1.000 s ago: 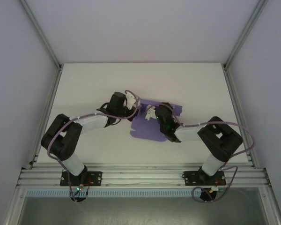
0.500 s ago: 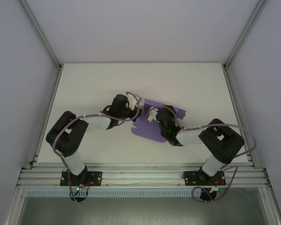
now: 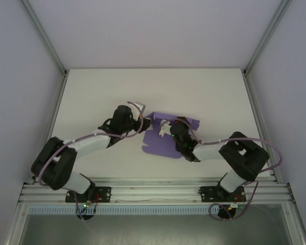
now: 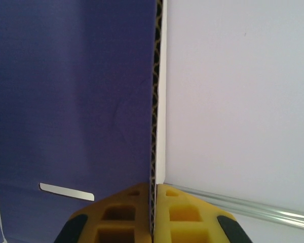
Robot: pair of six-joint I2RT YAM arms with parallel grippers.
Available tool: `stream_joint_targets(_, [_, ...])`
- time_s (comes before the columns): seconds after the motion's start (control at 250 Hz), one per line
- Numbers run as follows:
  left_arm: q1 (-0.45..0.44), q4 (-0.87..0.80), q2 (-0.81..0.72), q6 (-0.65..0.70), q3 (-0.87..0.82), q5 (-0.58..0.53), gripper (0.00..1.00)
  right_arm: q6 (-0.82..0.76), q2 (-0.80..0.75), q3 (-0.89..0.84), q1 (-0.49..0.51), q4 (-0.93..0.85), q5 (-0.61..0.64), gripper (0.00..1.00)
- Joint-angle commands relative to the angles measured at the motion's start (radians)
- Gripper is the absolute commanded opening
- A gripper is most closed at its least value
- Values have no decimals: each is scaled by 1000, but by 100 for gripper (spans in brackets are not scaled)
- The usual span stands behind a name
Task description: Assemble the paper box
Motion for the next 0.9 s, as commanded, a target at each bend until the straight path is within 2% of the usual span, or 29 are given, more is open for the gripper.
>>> stream_joint_targets(0.0, [15,-74,-101,-9,3,-93,73,-60,23,-18,-4,29,-29,0])
stream_joint_targets(0.04, [25,-83,-135,-28,-12,-132,98,-65,21,-17,-5,33,-35,0])
stream_joint_targets(0.052, [33,-85,-143,-34,-15,-144,100,-66,21,-17,-6,35,-39,0])
stream_joint_targets(0.108, [79,-107,-167,-89,-19,-196,100,-71,17,-16,-8,33,-53,0])
stream_joint_targets(0.188, [171,-204,-151,-171,40,-180,100,-91,18,-19,-10,37,-62,0])
stream_joint_targets(0.256, [208,-297,-99,-206,117,-201,100,-102,30,-27,-11,77,-69,0])
stream_joint_targets(0.328, [213,-338,-23,-187,176,-212,100,-102,51,-29,-14,110,-70,0])
stream_joint_targets(0.392, [211,-334,53,-116,207,-125,100,-99,65,-24,-14,107,-65,0])
stream_joint_targets(0.46, [200,-297,125,-68,211,-20,100,-86,75,-21,-14,113,-66,0])
stream_joint_targets(0.568, [161,-236,185,-31,184,51,93,-70,71,-13,-17,84,-58,0])
stream_joint_targets(0.699, [115,-217,191,1,151,105,82,-46,41,-12,-20,18,-66,0])
stream_joint_targets(0.899, [70,-141,171,32,92,226,72,-28,38,-8,-20,-13,-53,0])
